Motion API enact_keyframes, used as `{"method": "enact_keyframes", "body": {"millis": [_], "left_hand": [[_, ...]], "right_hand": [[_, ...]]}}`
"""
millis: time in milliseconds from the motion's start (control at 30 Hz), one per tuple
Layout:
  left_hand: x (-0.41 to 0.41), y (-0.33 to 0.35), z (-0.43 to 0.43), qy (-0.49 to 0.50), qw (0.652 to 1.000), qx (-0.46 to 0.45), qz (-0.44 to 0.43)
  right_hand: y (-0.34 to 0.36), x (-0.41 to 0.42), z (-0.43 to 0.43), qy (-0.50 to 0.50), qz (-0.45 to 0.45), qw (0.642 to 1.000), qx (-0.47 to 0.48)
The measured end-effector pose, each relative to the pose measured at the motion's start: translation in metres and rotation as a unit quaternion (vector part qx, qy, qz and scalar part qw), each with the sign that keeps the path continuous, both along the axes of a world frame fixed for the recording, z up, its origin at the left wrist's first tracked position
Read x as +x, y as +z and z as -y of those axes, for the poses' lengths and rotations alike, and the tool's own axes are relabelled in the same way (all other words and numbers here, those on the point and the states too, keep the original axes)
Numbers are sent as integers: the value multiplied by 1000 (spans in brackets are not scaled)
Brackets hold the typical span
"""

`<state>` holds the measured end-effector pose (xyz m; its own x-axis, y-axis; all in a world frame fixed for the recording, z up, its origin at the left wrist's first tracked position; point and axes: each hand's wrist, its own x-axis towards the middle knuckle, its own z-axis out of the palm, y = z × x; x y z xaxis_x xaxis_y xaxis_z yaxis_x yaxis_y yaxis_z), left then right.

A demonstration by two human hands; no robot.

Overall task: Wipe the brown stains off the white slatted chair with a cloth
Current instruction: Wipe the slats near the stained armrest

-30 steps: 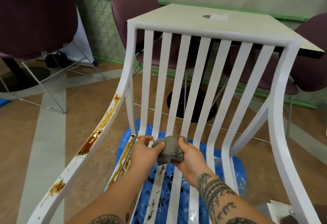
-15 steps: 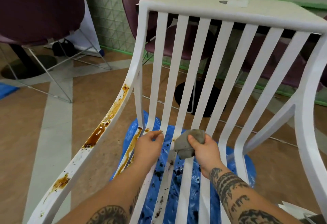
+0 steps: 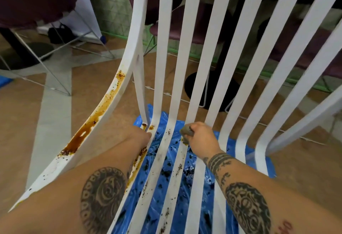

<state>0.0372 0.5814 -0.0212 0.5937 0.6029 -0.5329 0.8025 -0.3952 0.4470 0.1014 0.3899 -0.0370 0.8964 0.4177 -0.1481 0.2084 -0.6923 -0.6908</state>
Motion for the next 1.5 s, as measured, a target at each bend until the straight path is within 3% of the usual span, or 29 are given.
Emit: {"method": "enact_keyframes", "body": {"millis": [133, 333, 467, 700, 800, 933, 1067, 1333, 1500], "left_hand": [[-3, -15, -10, 2, 999, -13, 32], [-5, -21, -10, 30, 999, -12, 41], [-4, -20, -11, 19, 999, 4, 35], [-4, -21, -12, 14, 999, 6, 42], [-5, -21, -11, 25, 999, -9, 47], [-7, -20, -9, 27, 998, -4, 51], [-10, -19, -7, 28, 998, -3, 58], [-15, -19, -7, 53, 995, -26, 78], [-26, -5, 1, -14, 998, 26, 47]], "right_hand": [[-20, 5, 0, 13, 34, 998, -52], [5, 11, 10, 80, -95, 988, -90], [16, 31, 6, 25, -25, 995, -89], [-17, -19, 1, 94, 94, 985, -106], [-9, -39, 7, 124, 45, 985, -109], [9, -36, 15, 97, -105, 987, -80], [4, -24, 15, -5, -34, 999, -26], [-3, -66, 14, 103, 27, 989, -107], [19, -53, 12, 141, -68, 978, -140]]}}
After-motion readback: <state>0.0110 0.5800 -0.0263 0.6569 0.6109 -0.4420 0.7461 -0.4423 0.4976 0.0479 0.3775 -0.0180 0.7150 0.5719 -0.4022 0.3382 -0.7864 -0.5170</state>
